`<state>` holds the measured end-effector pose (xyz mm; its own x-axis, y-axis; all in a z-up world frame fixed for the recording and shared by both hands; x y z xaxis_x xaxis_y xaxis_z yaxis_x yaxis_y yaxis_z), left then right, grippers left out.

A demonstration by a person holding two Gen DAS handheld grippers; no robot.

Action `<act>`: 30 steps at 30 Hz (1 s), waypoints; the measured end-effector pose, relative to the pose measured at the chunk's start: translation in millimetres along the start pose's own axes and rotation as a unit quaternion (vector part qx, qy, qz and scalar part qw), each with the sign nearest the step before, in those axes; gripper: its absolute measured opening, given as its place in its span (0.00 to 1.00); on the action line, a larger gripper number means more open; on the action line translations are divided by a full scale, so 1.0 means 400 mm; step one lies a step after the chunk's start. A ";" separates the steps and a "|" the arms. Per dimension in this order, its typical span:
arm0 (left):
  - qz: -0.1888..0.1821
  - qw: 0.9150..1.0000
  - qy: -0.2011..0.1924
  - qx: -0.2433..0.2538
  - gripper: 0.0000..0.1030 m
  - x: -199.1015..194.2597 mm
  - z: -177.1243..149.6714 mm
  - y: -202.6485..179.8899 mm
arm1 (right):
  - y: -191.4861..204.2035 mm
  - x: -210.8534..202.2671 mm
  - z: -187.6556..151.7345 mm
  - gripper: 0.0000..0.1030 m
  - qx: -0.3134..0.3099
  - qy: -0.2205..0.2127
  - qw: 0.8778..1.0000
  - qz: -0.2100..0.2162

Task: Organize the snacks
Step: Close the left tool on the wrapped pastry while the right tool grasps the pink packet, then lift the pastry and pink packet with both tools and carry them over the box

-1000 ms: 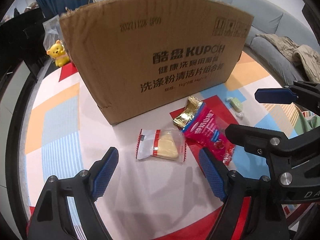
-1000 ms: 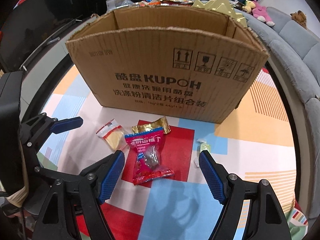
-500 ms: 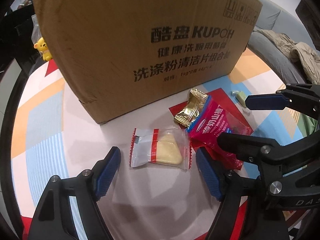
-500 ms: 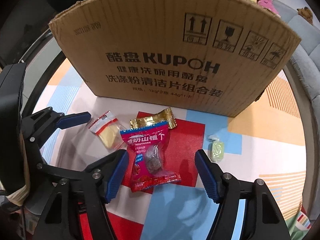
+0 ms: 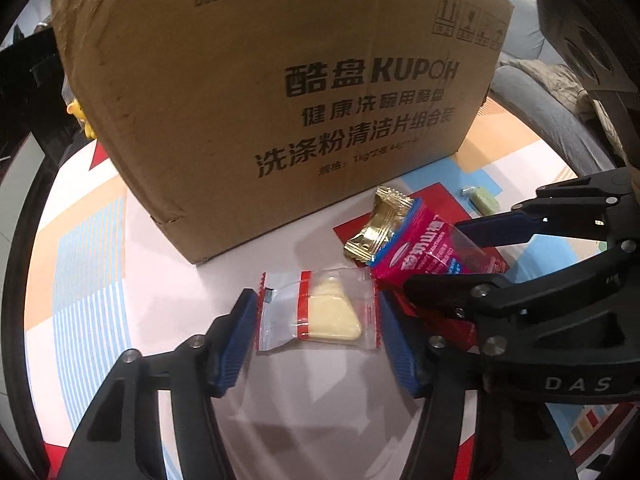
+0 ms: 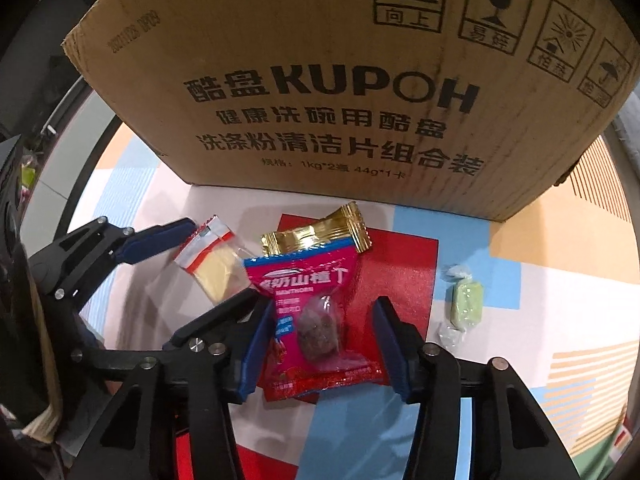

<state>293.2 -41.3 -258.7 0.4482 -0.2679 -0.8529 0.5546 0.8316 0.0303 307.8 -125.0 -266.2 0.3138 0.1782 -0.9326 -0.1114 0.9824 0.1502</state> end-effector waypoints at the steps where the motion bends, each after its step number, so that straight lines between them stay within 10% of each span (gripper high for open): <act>1: 0.003 1.000 -0.001 0.001 0.55 0.000 0.001 -0.003 | 0.002 0.002 0.001 0.42 -0.002 0.000 1.000 -0.001; 12: 0.025 1.000 -0.011 0.011 0.35 -0.006 0.003 -0.032 | -0.021 -0.011 -0.020 0.31 0.004 -0.013 1.000 -0.005; 30: 0.060 0.997 -0.016 -0.034 0.34 -0.083 0.002 -0.046 | -0.039 -0.179 -0.062 0.31 -0.008 -0.065 0.997 -0.030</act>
<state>268.7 -48.2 -230.5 0.5320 -0.1790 -0.8276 0.4476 0.8891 0.0954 263.6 -154.6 -209.8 0.4391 0.1257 -0.8896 -0.1039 0.9906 0.0887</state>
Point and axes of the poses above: each gripper's, at about its wrist camera, not at the fingertips, and x roughly the way its jaws point, y to its left, z to its top, the point moved 3 cm from there along x, roughly the way its jaws point, and after that the axes turned 3 degrees about x, right-handed, at the moved point
